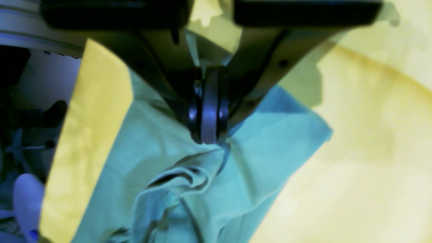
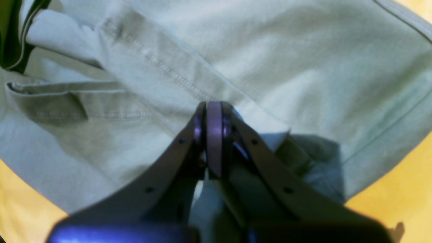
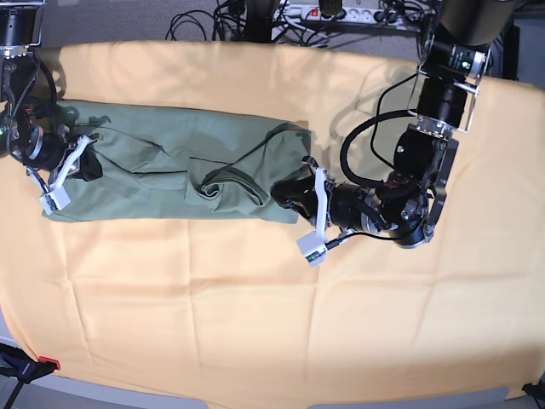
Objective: Fold the T-shirt properly
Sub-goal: 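Press the folded end flat with the left gripper, then release, then move the left gripper aside and regrasp the strip end with the right gripper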
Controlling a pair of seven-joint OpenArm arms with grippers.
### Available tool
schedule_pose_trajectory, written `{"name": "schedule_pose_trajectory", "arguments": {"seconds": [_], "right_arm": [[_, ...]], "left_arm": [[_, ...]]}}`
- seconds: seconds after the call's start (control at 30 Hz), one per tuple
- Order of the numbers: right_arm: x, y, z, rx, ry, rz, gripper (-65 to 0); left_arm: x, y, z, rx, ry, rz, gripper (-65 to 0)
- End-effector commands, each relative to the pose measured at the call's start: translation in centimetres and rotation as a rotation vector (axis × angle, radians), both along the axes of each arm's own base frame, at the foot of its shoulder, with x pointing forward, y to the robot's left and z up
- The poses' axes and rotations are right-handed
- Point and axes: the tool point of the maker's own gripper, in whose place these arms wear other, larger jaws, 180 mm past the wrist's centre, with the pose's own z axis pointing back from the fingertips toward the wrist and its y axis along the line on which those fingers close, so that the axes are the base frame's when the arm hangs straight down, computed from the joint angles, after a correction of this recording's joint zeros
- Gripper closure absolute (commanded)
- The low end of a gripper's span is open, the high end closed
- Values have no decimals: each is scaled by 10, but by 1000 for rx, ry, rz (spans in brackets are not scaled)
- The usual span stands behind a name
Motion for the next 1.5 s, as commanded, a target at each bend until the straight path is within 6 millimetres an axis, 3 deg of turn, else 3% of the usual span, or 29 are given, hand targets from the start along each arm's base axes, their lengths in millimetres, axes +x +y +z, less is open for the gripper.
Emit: {"name": "schedule_pose_trajectory", "arguments": {"seconds": [0.0,0.2,0.43,0.57,0.73,0.83,1.0,1.17,1.23,1.33,1.47], "right_arm": [[-1,-2,1,-17,7,12,0],[-1,-2,1,-16,7,11,0],[-1,-3,1,-17,7,11,0],[-1,-3,1,-17,7,11,0],[0,-1,2,-5,4,9,0],[11,5,16,60,-38,-2,0],[43,-16,61,125,-174,-91,0],[59,-59,102,119,-283,-211,-333],[59,-80,114,123,-317,-297,-381],[48,-107,113,126,-302,-407,-381],[26,-125,85,207,-174,-512,-403]], "left_arm": [[9,-6,19,-44,-45,-8,0],[0,-12,18,-55,-33,-44,0],[-35,-26,34,-214,59,-177,0],[-41,-35,62,-375,93,-201,0],[-34,-28,68,-384,76,-182,0],[-20,-13,76,-398,43,-124,0],[22,29,80,-315,-81,54,0],[42,80,75,-193,-149,175,0],[46,96,76,-167,-161,206,0],[48,119,75,-111,-162,238,0],[48,145,77,-50,-163,271,0]]}}
